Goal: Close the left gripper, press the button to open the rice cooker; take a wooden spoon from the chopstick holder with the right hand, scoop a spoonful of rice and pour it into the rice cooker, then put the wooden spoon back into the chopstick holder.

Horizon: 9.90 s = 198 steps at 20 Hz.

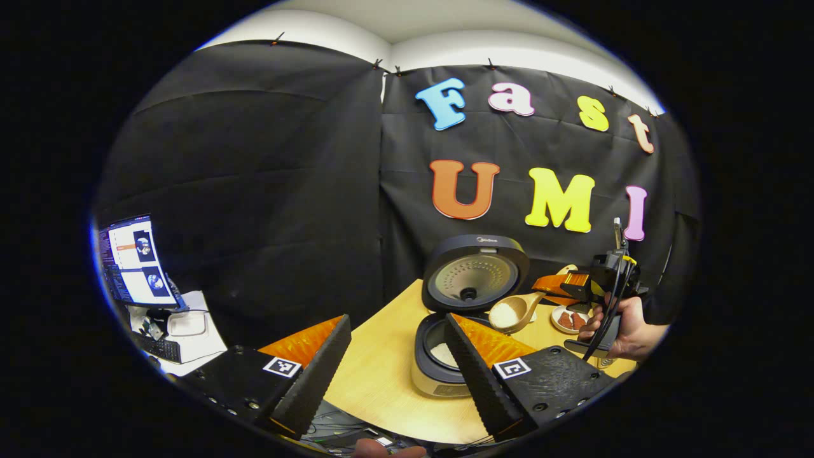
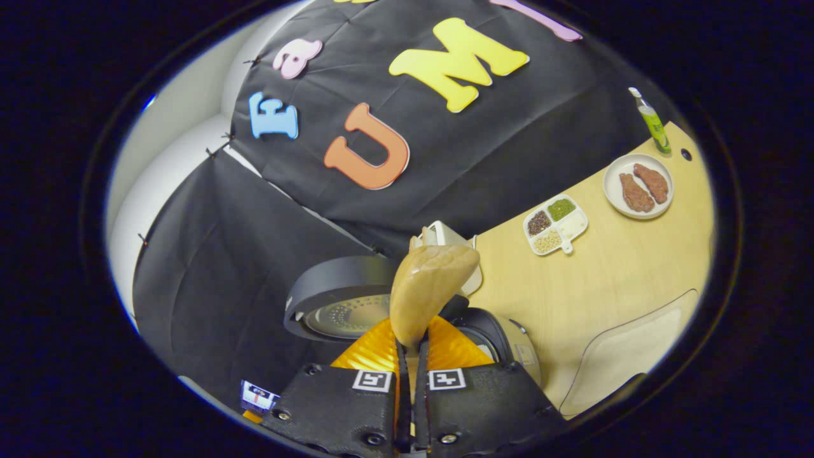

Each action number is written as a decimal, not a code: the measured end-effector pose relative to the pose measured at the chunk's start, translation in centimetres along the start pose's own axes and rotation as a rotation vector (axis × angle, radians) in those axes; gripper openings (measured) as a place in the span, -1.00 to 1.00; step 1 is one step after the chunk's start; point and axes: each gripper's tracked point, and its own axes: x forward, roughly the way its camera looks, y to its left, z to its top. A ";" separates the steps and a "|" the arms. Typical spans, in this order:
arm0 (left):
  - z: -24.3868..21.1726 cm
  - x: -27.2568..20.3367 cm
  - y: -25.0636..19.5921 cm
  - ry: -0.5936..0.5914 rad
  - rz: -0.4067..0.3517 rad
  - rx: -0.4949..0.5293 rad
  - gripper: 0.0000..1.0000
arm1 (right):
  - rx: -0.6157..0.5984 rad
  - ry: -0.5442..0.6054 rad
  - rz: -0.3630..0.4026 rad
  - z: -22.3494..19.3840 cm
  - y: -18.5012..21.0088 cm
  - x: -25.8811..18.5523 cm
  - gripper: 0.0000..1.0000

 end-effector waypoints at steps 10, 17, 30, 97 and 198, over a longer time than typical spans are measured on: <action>-1.2 -1.9 3.8 0.025 0.132 -0.030 0.89 | -0.394 0.019 -0.043 -3.1 1.5 3.4 -0.84; -0.6 -2.1 4.5 0.017 0.145 -0.049 0.89 | -0.551 0.004 -0.052 -2.9 2.8 3.6 -0.84; -0.5 -1.6 4.6 0.002 0.128 -0.067 0.89 | -0.956 -0.094 -0.077 -1.9 6.1 2.8 -0.84; 2.2 8.1 -20.2 0.035 -0.341 0.076 0.89 | -0.198 -0.282 -0.764 12.4 -43.6 -27.8 -0.82; -8.1 5.0 -16.1 0.344 -0.347 0.049 0.87 | -0.652 -0.450 -0.472 7.0 -9.7 -30.5 1.00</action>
